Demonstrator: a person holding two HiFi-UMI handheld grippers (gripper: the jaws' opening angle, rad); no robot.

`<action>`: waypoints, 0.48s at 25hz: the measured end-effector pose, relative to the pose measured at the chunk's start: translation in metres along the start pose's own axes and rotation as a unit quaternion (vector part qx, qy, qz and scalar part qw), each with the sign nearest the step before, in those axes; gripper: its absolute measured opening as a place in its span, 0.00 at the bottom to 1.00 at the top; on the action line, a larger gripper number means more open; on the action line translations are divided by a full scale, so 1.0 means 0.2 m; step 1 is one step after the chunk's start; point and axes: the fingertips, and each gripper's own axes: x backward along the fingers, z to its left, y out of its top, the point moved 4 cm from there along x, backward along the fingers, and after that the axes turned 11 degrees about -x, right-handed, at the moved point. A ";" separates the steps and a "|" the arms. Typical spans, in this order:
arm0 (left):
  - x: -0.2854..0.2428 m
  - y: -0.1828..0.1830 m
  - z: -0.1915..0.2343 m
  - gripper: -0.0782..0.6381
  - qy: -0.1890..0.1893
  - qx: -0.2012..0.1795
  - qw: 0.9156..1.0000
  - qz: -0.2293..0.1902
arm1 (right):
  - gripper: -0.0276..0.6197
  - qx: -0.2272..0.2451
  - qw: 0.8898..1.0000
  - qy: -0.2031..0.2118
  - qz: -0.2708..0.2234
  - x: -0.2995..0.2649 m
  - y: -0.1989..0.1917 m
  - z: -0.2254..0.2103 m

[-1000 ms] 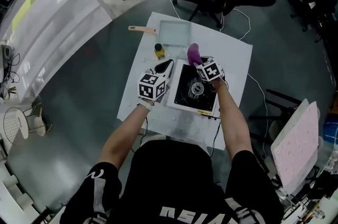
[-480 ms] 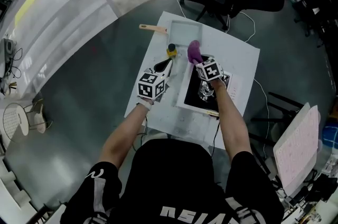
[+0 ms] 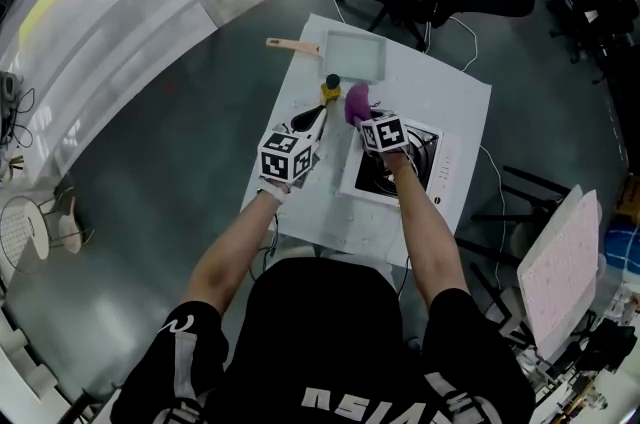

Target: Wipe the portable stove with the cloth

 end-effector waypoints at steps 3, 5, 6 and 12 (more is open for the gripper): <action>0.03 -0.03 0.03 0.12 -0.002 0.002 1.000 0.002 | 0.22 -0.009 1.000 -0.010 0.014 -0.01 -0.06 0.03; 0.04 -0.03 0.04 0.12 -0.003 0.001 1.000 0.002 | 0.22 -0.015 1.000 -0.012 0.019 -0.01 -0.10 0.05; 0.04 -0.04 0.04 0.12 -0.003 0.000 1.000 0.001 | 0.22 -0.019 1.000 -0.012 0.020 -0.01 -0.13 0.06; 0.09 -0.04 -0.01 0.12 0.004 0.001 1.000 -0.005 | 0.22 -0.024 0.999 0.000 0.029 0.04 -0.25 0.15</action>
